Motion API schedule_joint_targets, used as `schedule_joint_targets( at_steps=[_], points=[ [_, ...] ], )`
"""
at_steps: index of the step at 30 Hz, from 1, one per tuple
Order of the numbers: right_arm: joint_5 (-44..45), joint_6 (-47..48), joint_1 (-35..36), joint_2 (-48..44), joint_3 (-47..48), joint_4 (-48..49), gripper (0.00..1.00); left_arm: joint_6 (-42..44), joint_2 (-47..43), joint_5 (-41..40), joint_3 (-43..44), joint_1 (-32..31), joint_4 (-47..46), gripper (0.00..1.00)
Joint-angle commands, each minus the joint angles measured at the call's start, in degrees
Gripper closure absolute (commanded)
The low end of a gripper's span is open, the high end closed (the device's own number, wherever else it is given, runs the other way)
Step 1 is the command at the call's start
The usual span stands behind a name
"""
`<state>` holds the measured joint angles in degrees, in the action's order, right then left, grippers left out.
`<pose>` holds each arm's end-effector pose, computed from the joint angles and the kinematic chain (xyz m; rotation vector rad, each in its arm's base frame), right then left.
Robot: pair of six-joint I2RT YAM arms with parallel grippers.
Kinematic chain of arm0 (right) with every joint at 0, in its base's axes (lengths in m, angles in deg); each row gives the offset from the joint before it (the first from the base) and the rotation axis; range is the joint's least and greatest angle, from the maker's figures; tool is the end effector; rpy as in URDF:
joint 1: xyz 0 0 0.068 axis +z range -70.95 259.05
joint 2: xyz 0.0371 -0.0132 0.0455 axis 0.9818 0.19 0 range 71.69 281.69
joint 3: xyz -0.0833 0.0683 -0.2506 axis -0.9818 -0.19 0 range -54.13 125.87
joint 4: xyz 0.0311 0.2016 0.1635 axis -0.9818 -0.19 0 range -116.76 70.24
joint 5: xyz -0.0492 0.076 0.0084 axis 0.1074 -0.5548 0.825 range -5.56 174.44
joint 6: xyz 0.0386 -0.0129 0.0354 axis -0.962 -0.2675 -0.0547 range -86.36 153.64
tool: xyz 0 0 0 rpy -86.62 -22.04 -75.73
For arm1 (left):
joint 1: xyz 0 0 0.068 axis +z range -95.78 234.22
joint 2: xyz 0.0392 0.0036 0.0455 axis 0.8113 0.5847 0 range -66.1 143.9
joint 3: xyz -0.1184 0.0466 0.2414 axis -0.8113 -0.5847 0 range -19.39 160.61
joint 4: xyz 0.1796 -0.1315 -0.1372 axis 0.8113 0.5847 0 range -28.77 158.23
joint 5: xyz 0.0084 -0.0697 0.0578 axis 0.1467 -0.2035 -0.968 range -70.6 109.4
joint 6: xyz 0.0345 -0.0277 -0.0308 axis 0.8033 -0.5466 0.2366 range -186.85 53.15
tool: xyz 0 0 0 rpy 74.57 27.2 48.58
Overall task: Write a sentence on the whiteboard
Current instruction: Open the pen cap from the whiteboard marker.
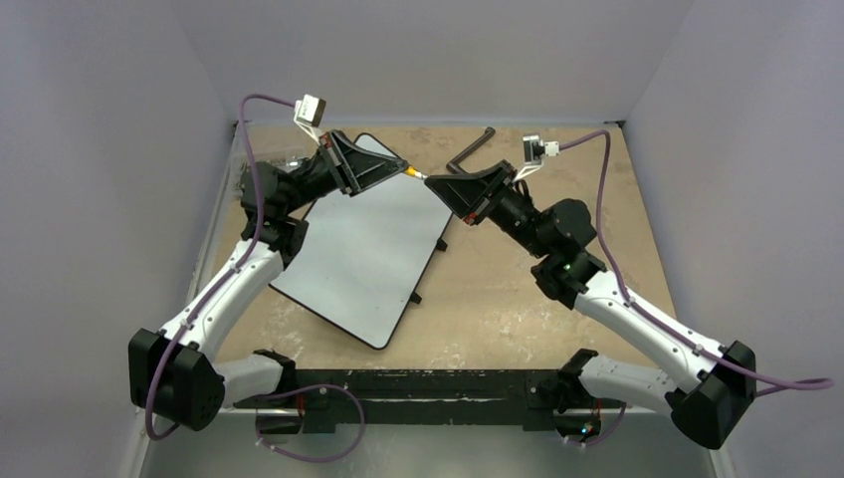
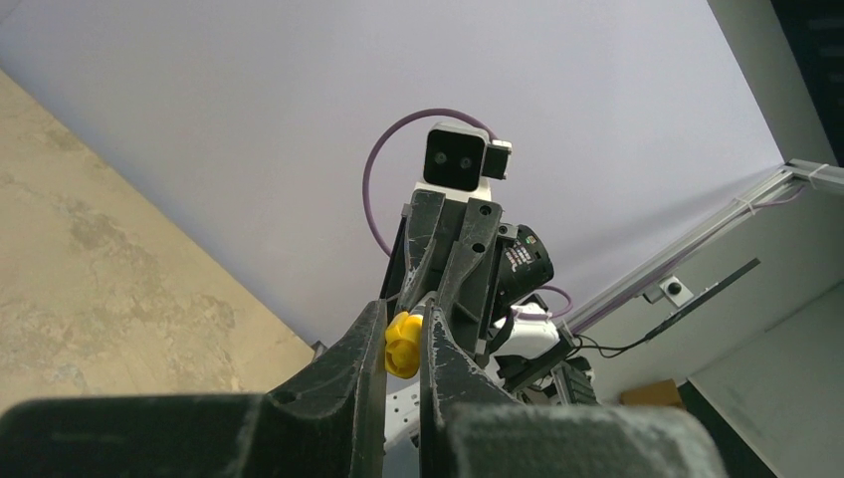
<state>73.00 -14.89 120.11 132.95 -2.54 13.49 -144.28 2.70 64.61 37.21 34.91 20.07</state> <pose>0.1796 0.1659 0.4065 -0.1130 1.2987 1.4788 0.2401 -0.1109 0.4145 0.1576 1.4555 -1.8468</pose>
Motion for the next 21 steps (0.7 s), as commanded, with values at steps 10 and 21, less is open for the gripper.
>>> schedule_joint_targets(
  at_steps=[10,21],
  points=[
    [3.85,7.00,-2.48,-13.31,-2.10,-16.34,1.00,4.39,1.55,-5.31,5.30,2.18,0.30,1.00],
    [24.85,18.51,-2.50,-28.12,3.33,-41.62,1.00,19.20,-0.05,-11.34,11.87,5.83,25.22,1.00]
  ],
)
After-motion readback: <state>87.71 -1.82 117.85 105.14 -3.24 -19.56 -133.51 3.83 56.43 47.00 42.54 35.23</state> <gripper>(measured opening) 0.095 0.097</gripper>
